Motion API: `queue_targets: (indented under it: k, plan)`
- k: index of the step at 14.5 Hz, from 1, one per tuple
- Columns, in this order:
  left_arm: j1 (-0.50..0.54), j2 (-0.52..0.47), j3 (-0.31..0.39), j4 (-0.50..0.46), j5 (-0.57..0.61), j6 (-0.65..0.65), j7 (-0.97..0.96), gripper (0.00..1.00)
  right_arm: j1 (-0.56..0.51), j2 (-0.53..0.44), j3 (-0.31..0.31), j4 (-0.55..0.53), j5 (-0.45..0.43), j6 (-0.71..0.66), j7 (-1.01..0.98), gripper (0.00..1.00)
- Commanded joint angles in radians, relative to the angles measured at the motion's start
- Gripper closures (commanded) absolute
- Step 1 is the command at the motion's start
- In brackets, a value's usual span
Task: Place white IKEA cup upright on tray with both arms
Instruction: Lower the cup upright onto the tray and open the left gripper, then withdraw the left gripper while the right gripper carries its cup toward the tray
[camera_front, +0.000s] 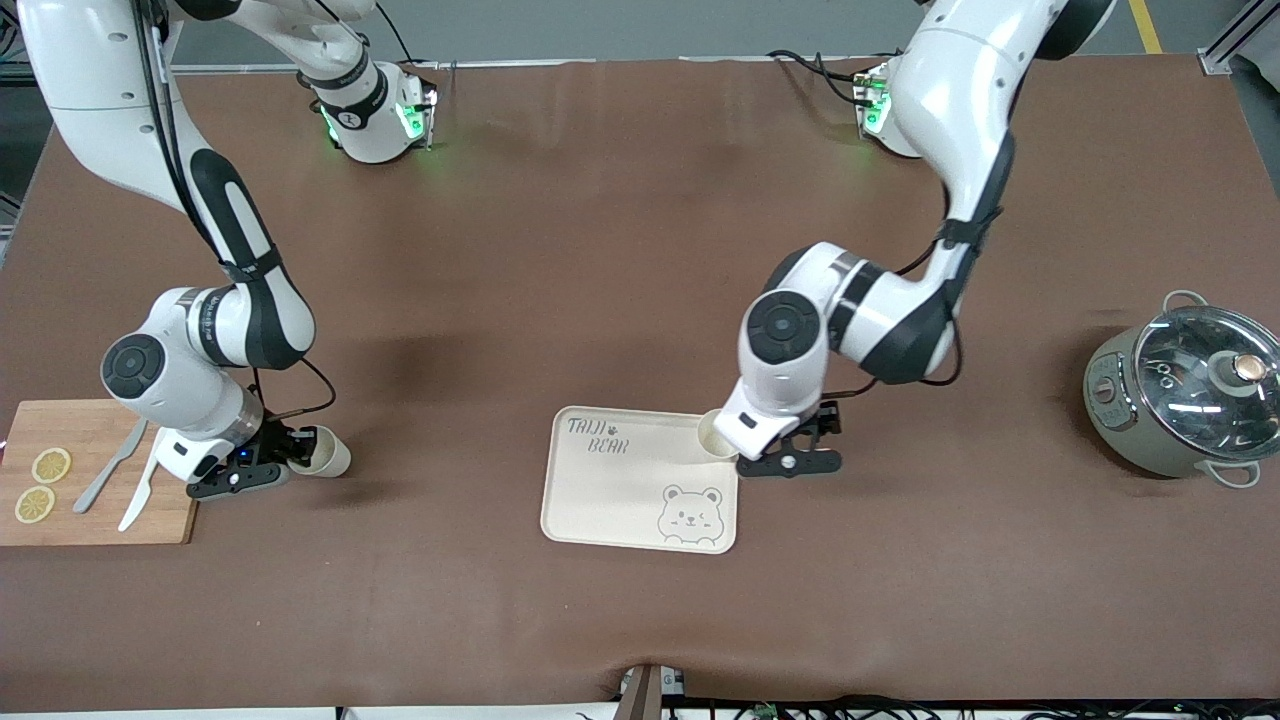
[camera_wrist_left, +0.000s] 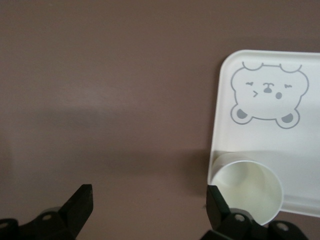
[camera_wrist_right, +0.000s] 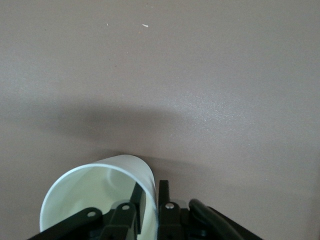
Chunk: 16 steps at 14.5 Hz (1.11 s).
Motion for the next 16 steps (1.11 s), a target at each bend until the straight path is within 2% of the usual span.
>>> queue_targets:
  k: [1,4,7,9,11,12,14,16]
  plan:
    - [0.101,-0.081,-0.006,-0.019,-0.081,-0.039,0.171,0.0,-0.003,-0.006,0.005,0.002,0.006,0.0,-0.016,1.0]
    - [0.262,-0.117,-0.008,-0.018,-0.192,-0.039,0.395,0.0,-0.004,-0.012,0.006,0.016,0.006,-0.01,-0.014,1.0]
    - [0.366,-0.12,-0.008,-0.015,-0.198,-0.028,0.601,0.0,-0.018,-0.012,0.006,0.129,0.015,-0.198,-0.011,1.0]
    - [0.409,-0.12,-0.008,-0.015,-0.2,-0.027,0.693,0.0,-0.021,-0.01,0.005,0.198,0.075,-0.298,-0.011,1.0]
    - [0.44,-0.149,-0.009,-0.021,-0.209,-0.027,0.72,0.0,-0.017,-0.01,0.005,0.226,0.12,-0.329,-0.005,1.0]
    - [0.44,-0.191,-0.008,-0.05,-0.211,-0.034,0.724,0.0,-0.014,-0.012,0.005,0.233,0.143,-0.332,-0.002,1.0]
    - [0.44,-0.332,-0.008,-0.194,-0.212,-0.036,0.712,0.0,-0.003,-0.013,0.005,0.249,0.215,-0.353,0.019,1.0]
    - [0.437,-0.473,-0.02,-0.298,-0.214,-0.066,0.639,0.0,0.014,-0.013,0.006,0.29,0.238,-0.402,0.058,1.0]
